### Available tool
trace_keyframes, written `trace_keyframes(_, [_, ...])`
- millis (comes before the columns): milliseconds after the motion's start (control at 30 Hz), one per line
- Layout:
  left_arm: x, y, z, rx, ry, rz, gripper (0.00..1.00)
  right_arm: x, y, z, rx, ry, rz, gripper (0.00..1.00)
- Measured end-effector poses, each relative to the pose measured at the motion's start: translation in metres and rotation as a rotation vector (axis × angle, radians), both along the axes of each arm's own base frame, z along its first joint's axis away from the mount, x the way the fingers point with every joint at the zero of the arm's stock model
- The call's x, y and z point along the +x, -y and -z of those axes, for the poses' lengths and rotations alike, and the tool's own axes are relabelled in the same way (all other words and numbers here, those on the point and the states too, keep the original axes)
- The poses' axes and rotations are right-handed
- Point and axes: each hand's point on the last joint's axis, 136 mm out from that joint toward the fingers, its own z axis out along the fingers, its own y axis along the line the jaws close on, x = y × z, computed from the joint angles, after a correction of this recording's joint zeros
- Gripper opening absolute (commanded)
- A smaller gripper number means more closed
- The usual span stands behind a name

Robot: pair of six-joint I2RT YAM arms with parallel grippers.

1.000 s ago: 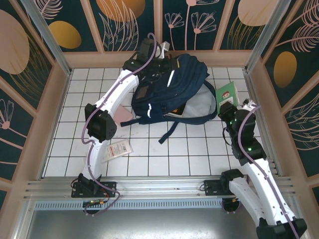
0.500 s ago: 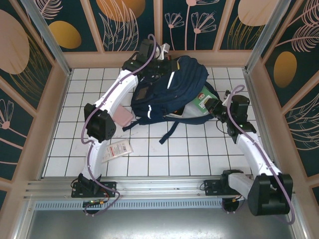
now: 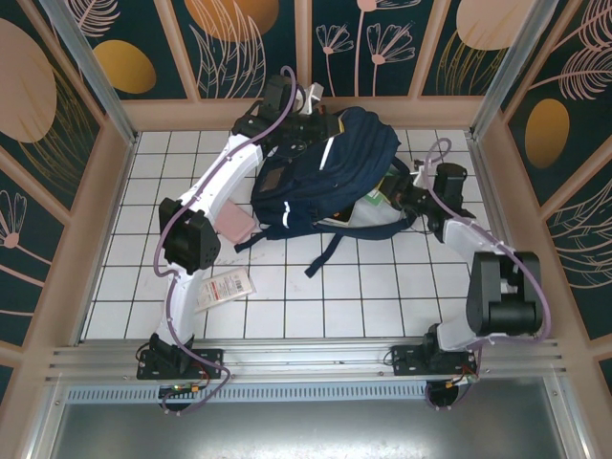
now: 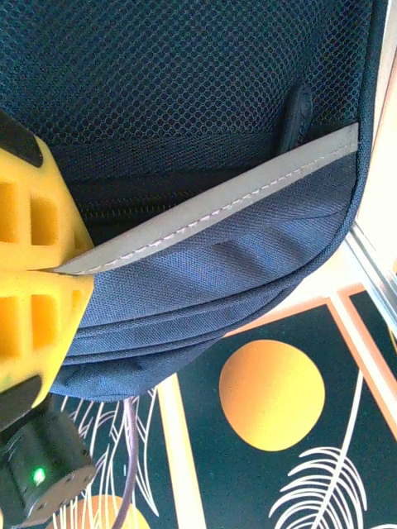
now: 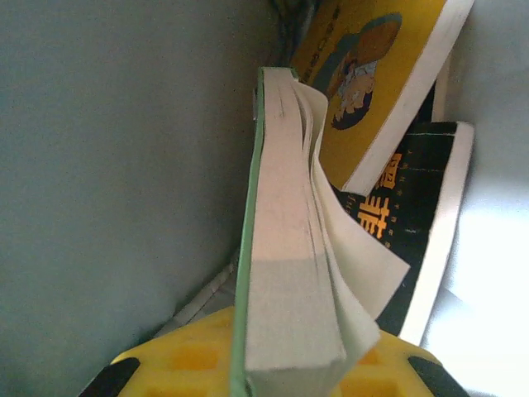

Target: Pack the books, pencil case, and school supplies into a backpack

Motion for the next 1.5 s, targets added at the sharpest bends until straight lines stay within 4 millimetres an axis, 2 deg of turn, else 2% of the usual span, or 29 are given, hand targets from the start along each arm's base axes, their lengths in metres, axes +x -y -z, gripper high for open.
trace_keyframes(67, [0.0,0.0,0.0,-0.003,-0.007,-0.001,0.0,0.008,-0.013,0.006,0.0,-0.016,-0.034,0.0])
trace_keyframes(300, [0.0,0.001,-0.001,-0.02,-0.013,0.005,0.0,0.034,-0.085,0.022,-0.044,-0.037,-0.14,0.0])
trace_keyframes(400, [0.002,0.0,-0.001,-0.021,-0.011,0.001,0.0,0.043,-0.113,0.03,-0.07,-0.039,-0.156,0.05])
trace_keyframes(467, [0.004,-0.002,-0.001,-0.024,-0.012,-0.005,0.0,0.049,-0.125,0.038,-0.081,-0.05,-0.15,0.14])
trace_keyframes(533, [0.006,-0.004,-0.002,-0.029,-0.014,-0.011,0.0,0.054,-0.13,0.048,-0.098,-0.067,-0.126,0.29])
trace_keyframes(633, [0.006,-0.005,-0.002,-0.034,-0.02,-0.013,0.0,0.059,-0.129,0.06,-0.129,-0.089,-0.08,0.5])
trace_keyframes(733, [0.006,-0.006,-0.002,-0.038,-0.027,-0.013,0.0,0.062,-0.126,0.061,-0.145,-0.087,-0.047,0.62])
trace_keyframes(833, [0.007,-0.006,-0.003,-0.042,-0.03,-0.011,0.0,0.057,-0.119,0.058,-0.16,-0.075,-0.015,0.68])
trace_keyframes(933, [0.008,-0.008,-0.003,-0.046,-0.033,-0.013,0.0,0.049,-0.102,0.047,-0.178,-0.054,0.023,0.85])
trace_keyframes(1100, [0.009,-0.009,-0.003,-0.047,-0.033,-0.016,0.0,0.045,-0.075,0.013,-0.193,0.008,0.094,0.87])
trace_keyframes(1200, [0.009,-0.009,-0.002,-0.046,-0.038,-0.016,0.0,0.039,-0.054,0.004,-0.235,0.016,0.17,0.84])
trace_keyframes(1300, [0.007,-0.01,0.0,-0.045,-0.041,-0.016,0.0,0.027,-0.023,0.003,-0.315,-0.007,0.3,0.82])
trace_keyframes(1400, [0.004,-0.01,0.004,-0.04,-0.053,-0.01,0.0,0.006,0.016,-0.001,-0.404,-0.016,0.462,0.8])
trace_keyframes(1500, [0.004,-0.01,0.009,-0.038,-0.054,-0.012,0.0,-0.021,0.057,-0.025,-0.456,0.04,0.634,0.77])
